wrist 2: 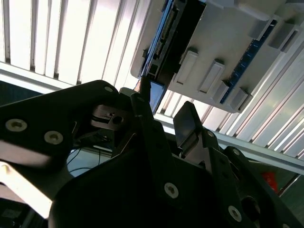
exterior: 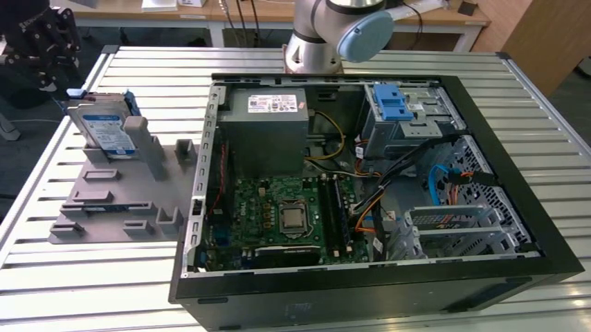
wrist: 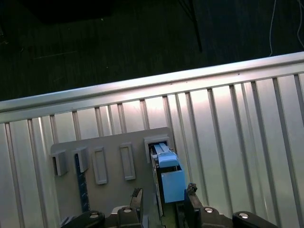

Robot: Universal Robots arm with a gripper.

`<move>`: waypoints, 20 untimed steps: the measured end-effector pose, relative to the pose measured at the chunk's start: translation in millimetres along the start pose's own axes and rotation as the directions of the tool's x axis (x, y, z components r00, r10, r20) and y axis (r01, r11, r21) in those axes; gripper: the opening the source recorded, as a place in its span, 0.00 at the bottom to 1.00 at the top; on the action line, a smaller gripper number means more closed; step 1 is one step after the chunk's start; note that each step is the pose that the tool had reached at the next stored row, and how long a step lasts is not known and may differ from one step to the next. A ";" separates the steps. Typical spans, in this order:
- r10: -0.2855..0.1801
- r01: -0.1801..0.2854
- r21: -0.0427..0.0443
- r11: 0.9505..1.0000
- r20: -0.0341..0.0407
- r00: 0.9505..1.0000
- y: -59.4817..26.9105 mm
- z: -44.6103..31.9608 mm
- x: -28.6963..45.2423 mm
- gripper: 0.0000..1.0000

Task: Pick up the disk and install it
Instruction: 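Pick up the disk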

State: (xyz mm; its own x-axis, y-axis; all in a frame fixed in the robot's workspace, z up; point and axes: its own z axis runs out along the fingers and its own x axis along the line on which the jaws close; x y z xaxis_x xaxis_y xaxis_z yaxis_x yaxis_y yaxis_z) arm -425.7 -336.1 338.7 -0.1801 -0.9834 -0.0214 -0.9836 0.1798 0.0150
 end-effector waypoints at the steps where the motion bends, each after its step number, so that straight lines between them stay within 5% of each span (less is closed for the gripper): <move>1: -0.001 0.001 0.000 1.000 0.000 1.000 0.1 0.7 -0.2 0.47; 20: -0.064 0.064 -0.001 0.998 -0.002 0.998 2.0 15.7 -3.7 0.55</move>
State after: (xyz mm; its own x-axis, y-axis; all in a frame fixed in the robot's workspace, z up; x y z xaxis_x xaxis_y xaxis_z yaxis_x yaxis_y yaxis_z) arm -427.1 -331.7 323.1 -0.1172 -0.9929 -0.0206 -0.9930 0.1169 0.0150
